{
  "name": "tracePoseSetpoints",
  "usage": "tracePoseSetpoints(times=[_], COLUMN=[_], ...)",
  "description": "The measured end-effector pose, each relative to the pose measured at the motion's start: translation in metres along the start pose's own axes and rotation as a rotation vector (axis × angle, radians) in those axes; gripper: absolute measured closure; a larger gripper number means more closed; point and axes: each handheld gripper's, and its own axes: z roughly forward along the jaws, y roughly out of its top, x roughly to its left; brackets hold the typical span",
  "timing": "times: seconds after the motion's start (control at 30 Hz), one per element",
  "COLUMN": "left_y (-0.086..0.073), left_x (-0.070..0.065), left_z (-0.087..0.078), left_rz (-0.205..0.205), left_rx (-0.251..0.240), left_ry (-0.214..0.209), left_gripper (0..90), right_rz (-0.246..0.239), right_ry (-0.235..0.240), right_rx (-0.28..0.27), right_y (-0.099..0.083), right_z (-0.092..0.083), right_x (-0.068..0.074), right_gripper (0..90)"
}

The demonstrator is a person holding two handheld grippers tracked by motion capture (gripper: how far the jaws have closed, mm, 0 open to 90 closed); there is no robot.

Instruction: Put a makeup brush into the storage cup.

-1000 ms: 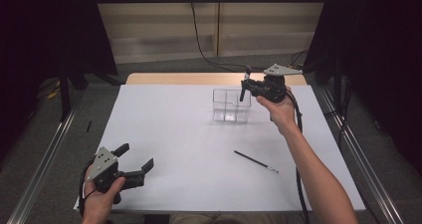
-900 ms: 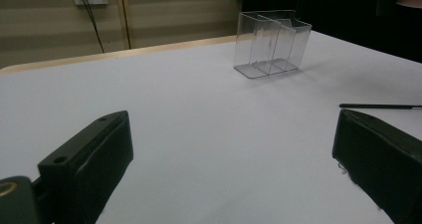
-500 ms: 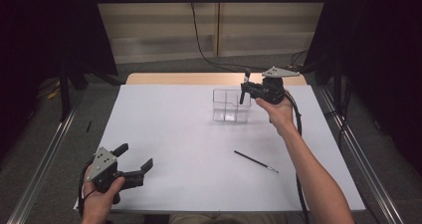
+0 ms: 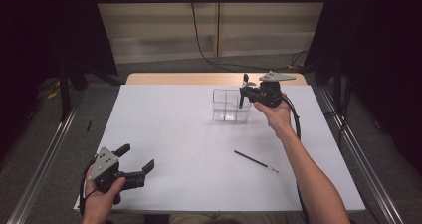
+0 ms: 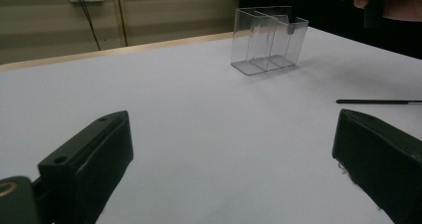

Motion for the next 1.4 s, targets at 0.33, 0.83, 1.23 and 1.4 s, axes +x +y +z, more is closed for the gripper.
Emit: tracePoseSetpoints(times=[0.33, 0.83, 1.23, 1.4], left_y=[0.000, 0.000, 0.000, 0.000], left_x=[0.000, 0.001, 0.002, 0.002], left_z=[0.000, 0.002, 0.001, 0.001], left_rz=[0.003, -0.002, 0.003, -0.002], left_rx=[-0.002, -0.004, -0.003, -0.002], left_ry=[0.007, 0.009, 0.013, 0.019], left_gripper=[2.6, 2.6, 2.6, 2.6], right_rz=[0.009, 0.018, 0.016, 0.020], right_ry=[-0.005, -0.001, 0.007, 0.011], right_rx=[0.016, 0.025, 0.027, 0.022], right_y=[-0.011, -0.022, -0.026, -0.028], right_z=[0.005, 0.010, 0.012, 0.012], right_x=[-0.002, -0.001, -0.002, -0.002], right_gripper=[79.6, 79.5, 79.0, 77.1])
